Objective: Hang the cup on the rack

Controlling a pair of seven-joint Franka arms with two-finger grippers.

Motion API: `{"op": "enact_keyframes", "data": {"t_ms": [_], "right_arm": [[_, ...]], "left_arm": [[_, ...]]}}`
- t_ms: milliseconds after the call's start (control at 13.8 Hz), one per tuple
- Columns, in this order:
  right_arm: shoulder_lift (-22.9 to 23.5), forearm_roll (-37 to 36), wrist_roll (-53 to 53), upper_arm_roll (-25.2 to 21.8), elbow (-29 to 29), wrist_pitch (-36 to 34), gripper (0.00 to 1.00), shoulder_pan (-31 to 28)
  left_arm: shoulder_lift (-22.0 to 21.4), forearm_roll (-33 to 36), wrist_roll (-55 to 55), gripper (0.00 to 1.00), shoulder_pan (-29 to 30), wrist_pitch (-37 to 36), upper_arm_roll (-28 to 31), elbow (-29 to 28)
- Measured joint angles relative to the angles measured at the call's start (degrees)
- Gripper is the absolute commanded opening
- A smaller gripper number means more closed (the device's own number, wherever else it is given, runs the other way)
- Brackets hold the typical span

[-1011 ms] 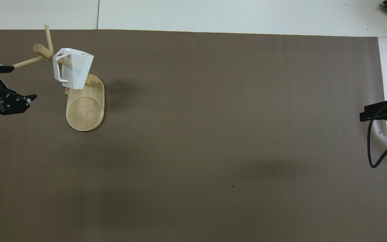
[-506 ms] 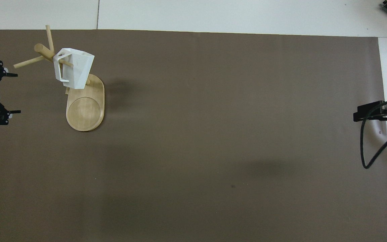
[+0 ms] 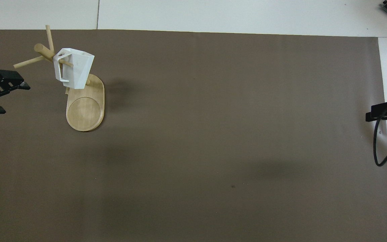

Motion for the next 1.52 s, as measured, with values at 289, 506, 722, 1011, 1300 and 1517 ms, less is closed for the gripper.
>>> {"op": "enact_keyframes", "data": {"t_ms": [289,506,722,1011,1300,1517], "right_arm": [[0.0,0.0,0.0,-0.05,0.0,0.0,1.0,-0.15],[0.0,0.0,0.0,0.15,0.0,0.0,1.0,0.16],[0.0,0.0,0.0,0.43,0.0,0.0,1.0,0.17],[0.0,0.0,-1.24,0.49,0.0,0.0,1.0,0.18],[0.0,0.0,-3.06,0.49,0.0,0.0,1.0,0.18],[0.0,0.0,-3.07,0.49,0.0,0.0,1.0,0.18]], "left_arm": [[-0.32,3.87,18.88,1.0,-0.01,-7.11,-0.18,3.05],[-0.68,6.28,25.67,1.0,-0.04,-15.44,-1.07,7.84],[-0.49,6.54,26.6,1.0,-0.09,-22.61,-2.16,13.05],[-0.01,6.54,26.62,1.0,-0.62,-24.86,-2.72,13.26],[0.05,6.29,26.62,1.0,-0.64,-24.84,-2.81,13.11],[0.03,3.44,26.63,1.0,-0.6,-24.94,-2.46,13.74]]}}
